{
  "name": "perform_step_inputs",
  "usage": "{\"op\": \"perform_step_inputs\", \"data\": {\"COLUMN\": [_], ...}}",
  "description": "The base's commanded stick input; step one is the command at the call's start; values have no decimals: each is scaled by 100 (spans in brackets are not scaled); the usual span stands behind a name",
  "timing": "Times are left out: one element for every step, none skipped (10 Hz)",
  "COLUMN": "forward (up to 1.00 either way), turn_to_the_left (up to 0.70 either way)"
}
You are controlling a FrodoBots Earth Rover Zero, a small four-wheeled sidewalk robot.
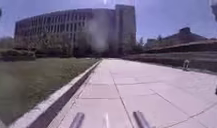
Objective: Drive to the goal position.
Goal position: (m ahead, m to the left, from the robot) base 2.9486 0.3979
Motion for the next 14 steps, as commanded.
{"op": "perform_step_inputs", "data": {"forward": [100,100,100,100,100,100,100,100,100,100,100,100,100,100], "turn_to_the_left": [0,0,0,0,0,0,0,0,0,0,0,0,0,0]}}
